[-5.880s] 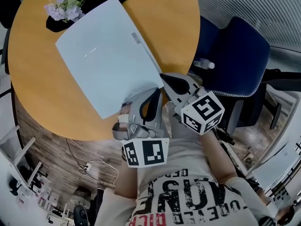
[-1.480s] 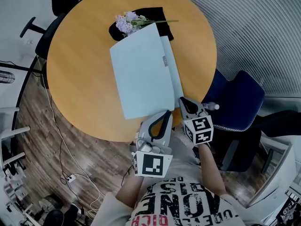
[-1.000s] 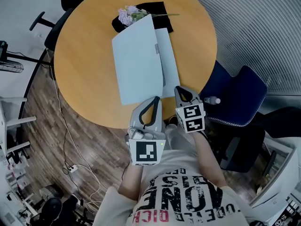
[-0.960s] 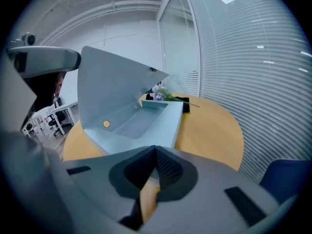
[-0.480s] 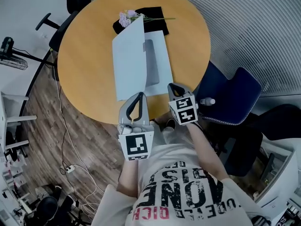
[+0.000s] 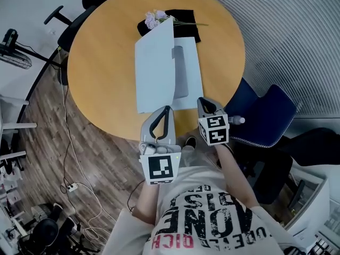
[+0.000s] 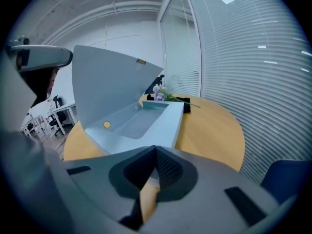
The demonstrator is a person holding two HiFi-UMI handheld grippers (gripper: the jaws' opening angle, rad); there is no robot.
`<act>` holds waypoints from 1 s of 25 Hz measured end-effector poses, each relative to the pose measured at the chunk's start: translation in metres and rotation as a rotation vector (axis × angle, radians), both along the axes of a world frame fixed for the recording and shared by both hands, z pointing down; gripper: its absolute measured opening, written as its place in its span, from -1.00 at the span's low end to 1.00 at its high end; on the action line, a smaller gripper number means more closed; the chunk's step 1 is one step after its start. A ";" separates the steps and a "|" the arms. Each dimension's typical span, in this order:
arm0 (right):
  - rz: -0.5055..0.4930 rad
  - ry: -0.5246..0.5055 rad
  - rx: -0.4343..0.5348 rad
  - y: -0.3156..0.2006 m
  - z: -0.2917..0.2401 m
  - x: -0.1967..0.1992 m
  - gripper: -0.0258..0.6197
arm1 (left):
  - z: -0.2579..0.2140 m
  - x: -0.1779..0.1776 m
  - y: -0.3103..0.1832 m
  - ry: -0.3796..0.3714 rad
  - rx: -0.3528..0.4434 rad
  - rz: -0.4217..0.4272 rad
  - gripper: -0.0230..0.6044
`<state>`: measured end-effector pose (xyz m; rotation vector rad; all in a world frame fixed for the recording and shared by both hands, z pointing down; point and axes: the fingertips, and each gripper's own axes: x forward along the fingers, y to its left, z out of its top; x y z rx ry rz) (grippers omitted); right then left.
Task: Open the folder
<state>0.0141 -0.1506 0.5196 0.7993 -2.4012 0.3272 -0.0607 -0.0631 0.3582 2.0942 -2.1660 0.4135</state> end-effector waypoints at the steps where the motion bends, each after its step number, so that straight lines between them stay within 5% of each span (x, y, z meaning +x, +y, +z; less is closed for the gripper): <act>1: 0.001 0.003 0.001 0.000 0.001 0.000 -0.88 | -0.001 -0.002 0.001 0.019 0.007 -0.010 -0.90; 7: 0.011 0.024 0.002 0.003 -0.003 0.002 -0.88 | -0.006 -0.014 0.016 0.033 0.001 0.003 -0.90; 11: 0.033 0.024 -0.003 0.003 -0.002 0.001 -0.88 | 0.011 0.001 0.017 -0.020 -0.024 0.111 -0.90; 15: 0.049 0.015 -0.018 0.000 -0.001 0.003 -0.88 | 0.050 0.038 0.003 -0.183 -0.113 0.272 -0.89; 19: 0.061 -0.004 -0.024 0.001 0.000 0.003 -0.88 | 0.068 0.050 -0.012 -0.316 -0.158 0.339 -0.86; 21: 0.065 -0.019 -0.023 0.001 -0.001 0.003 -0.88 | 0.080 0.053 -0.016 -0.347 -0.194 0.375 -0.53; 25: 0.059 -0.032 -0.028 0.004 0.000 0.003 -0.88 | 0.101 0.059 -0.020 -0.409 -0.238 0.427 -0.43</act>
